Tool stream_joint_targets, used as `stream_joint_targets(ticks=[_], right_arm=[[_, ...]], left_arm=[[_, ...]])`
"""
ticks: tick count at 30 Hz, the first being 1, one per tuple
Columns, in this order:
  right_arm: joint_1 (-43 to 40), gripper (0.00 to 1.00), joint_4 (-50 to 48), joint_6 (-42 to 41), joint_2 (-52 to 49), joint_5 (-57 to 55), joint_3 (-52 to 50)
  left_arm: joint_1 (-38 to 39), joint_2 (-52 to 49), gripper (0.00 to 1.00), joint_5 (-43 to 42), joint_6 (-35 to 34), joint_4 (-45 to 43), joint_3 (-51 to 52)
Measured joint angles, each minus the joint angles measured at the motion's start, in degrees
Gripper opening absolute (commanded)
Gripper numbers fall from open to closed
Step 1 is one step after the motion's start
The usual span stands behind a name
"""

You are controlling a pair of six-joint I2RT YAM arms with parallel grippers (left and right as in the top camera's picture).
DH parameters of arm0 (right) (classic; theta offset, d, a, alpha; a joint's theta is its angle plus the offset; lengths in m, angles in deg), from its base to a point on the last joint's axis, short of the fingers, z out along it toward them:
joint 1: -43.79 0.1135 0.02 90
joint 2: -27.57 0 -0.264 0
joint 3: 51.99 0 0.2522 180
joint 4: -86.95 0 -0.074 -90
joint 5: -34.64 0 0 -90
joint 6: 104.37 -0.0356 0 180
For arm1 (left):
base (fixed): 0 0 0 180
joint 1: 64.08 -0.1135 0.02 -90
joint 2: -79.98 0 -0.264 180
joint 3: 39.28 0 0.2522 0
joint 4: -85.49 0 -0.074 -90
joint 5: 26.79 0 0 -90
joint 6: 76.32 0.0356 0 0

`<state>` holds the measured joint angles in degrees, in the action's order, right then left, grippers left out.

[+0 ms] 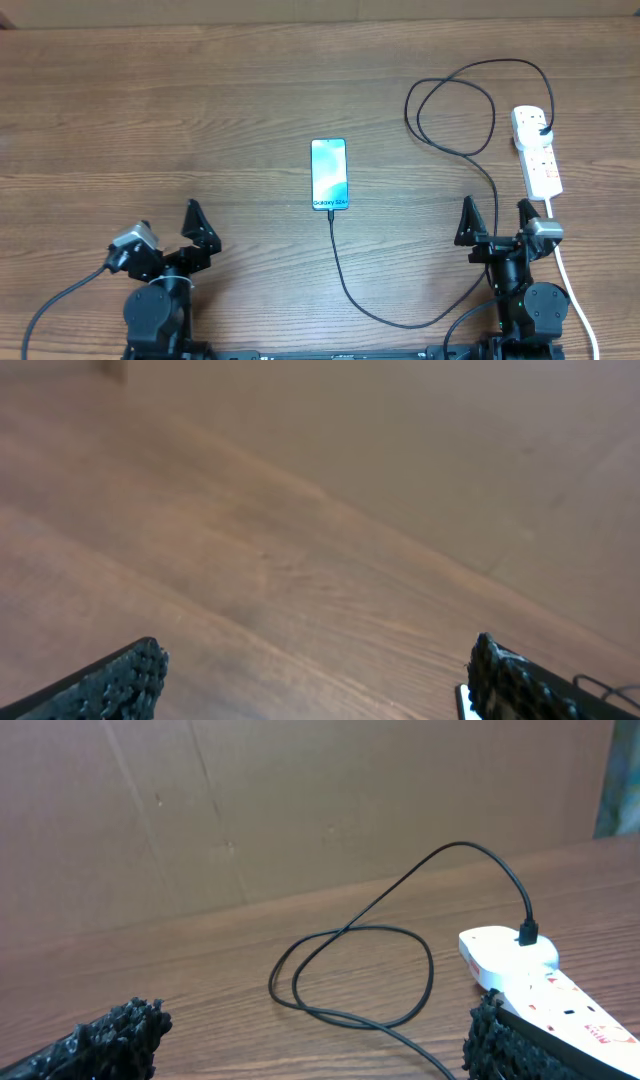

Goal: Plug charger to phone and switch on socket

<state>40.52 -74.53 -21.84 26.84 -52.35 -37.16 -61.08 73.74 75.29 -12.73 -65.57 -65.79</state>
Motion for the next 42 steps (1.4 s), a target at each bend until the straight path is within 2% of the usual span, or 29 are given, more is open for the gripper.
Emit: stream_joint_targets(ticks=[4,10,17,42], right_arm=[[-0.02,1.0,0.0,0.0,0.0,-0.02,0.0],[-0.02,1.0,0.0,0.0,0.0,0.0,0.0],[-0.02,1.0,0.0,0.02,0.0,-0.02,0.0],[0.0,1.0,-0.02,0.0,0.0,0.02,0.0]], left_arm=[[-1.64,4.57,1.0,-3.96,6.23,-6.08,5.79],[-3.15,5.33,1.0,-8.13,13.16,-14.1,11.34],[-3.15,5.38,1.0,-12.26,20.68,-10.58,12.09],[-3.15,5.4,1.0,-13.2,23.45,-10.69,12.11]])
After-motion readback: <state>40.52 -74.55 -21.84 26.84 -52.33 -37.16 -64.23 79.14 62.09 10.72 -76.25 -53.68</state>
